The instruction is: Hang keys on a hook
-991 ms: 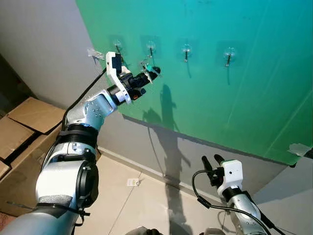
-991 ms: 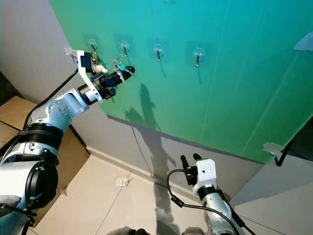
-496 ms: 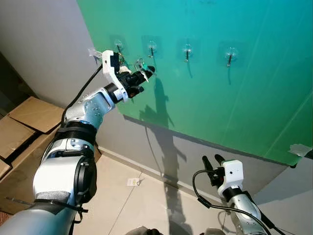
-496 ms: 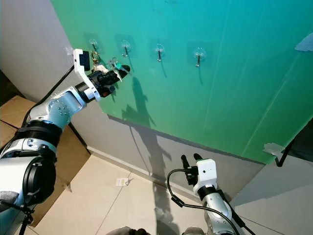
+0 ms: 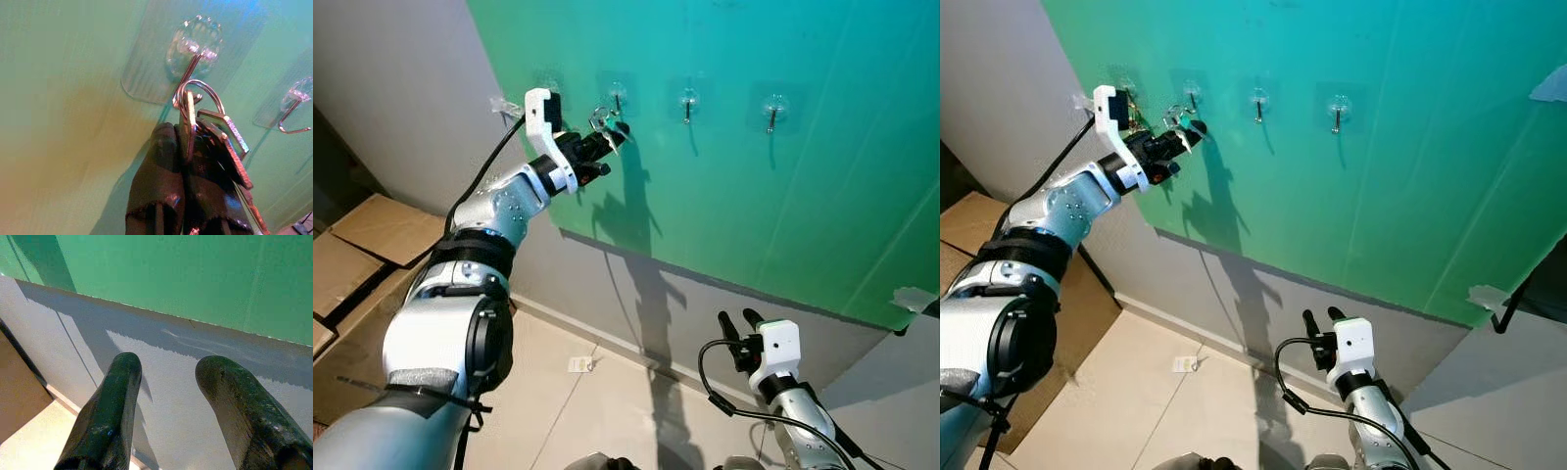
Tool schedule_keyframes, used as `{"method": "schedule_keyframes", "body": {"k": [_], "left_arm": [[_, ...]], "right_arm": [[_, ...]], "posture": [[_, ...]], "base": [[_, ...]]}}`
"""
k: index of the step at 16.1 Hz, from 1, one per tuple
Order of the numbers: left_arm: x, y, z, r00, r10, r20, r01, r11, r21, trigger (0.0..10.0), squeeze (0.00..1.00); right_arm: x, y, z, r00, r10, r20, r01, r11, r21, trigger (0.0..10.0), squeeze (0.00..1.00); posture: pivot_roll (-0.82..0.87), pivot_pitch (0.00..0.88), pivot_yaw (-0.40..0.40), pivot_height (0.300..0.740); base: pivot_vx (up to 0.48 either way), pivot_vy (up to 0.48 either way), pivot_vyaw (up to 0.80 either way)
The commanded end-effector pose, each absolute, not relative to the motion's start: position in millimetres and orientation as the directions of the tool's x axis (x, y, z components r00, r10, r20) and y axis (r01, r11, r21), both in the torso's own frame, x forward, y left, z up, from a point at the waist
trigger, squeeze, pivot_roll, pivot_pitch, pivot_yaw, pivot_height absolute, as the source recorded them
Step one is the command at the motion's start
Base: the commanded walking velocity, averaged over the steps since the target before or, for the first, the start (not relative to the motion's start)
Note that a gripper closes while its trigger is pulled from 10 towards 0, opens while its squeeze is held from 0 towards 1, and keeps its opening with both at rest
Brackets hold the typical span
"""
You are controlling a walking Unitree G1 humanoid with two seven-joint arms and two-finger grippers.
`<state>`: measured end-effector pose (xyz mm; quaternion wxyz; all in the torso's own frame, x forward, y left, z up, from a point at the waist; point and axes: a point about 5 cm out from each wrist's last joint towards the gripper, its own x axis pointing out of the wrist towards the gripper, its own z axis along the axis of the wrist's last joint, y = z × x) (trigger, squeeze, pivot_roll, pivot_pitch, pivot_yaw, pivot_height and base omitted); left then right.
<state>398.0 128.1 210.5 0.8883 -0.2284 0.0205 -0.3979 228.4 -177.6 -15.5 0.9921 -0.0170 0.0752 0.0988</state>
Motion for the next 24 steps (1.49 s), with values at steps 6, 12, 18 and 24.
{"method": "schedule_keyframes", "body": {"k": [6,12,18,24], "left_arm": [[404.8,126.3,223.4,0.703,-0.702,0.117,0.688,0.629,-0.361,10.0,0.0],[410.9,125.5,220.9,0.774,-0.633,-0.002,0.598,0.733,-0.325,10.0,0.0],[419.4,134.0,226.1,0.886,-0.445,-0.13,0.386,0.863,-0.325,10.0,0.0],[424.6,154.9,236.4,0.953,-0.233,-0.192,0.207,0.968,-0.144,10.0,0.0]], "right_arm": [[225.0,-175.1,-17.7,0.973,0.175,-0.153,-0.18,0.984,-0.015,10.0,0.0],[223.4,-174.5,-18.5,0.974,0.166,-0.153,-0.17,0.985,-0.014,10.0,0.0],[221.9,-175.2,-19.3,0.974,0.163,-0.156,-0.167,0.986,-0.014,10.0,0.0],[222.6,-176.3,-19.1,0.972,0.173,-0.161,-0.178,0.984,-0.019,10.0,0.0]], "posture": [[-0.26,0.024,0.193,0.732],[-0.27,0.039,0.206,0.732],[-0.27,0.045,0.205,0.732],[-0.28,0.045,0.196,0.732]], "base": [[0.0,0.0,0.0],[0.0,0.0,0.0],[0.0,0.0,0.0],[0.0,0.0,0.0]]}}
